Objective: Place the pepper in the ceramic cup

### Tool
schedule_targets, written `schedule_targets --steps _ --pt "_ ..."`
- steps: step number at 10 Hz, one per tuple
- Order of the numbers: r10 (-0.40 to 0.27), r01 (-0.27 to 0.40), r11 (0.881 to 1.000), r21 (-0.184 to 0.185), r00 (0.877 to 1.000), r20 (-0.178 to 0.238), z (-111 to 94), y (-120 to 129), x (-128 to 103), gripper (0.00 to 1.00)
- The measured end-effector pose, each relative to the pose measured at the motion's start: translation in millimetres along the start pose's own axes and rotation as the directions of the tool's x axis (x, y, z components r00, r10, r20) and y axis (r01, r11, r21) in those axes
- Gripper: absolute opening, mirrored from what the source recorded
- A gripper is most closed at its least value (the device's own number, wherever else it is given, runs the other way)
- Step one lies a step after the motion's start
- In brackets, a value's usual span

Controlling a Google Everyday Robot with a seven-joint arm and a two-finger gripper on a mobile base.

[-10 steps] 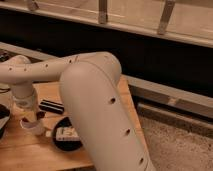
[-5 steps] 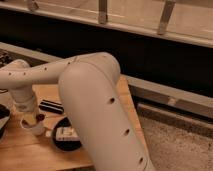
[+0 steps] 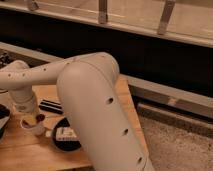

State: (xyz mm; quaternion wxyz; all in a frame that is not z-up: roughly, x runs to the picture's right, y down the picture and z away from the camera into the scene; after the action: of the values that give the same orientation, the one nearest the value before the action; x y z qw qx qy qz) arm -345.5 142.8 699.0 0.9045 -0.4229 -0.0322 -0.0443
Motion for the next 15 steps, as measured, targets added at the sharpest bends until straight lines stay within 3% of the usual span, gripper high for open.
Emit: schedule_targets --steps 2,4,8,9,12,15 --pt "0.011 -0.011 1.000 0.000 1.000 -0.011 -5.5 -6.5 6.5 0.19" --pt "0.012 -0.012 1.000 0.004 1.000 -0.010 -0.2 -3.0 6.4 0.43" --pt "0.015 -0.015 1.000 0.009 1.000 -0.016 5.5 1.0 1.3 0.79" --pt "0.018 -0.018 1.000 0.010 1.000 -0.020 6.5 0.6 4.3 0.83" --pt "0.022 -0.022 1.000 0.011 1.000 -0.018 8.9 6.5 0.9 0.75" --pt "0.034 -0.034 0.999 0.012 0.999 -0.019 11.5 8.0 3.3 0.92"
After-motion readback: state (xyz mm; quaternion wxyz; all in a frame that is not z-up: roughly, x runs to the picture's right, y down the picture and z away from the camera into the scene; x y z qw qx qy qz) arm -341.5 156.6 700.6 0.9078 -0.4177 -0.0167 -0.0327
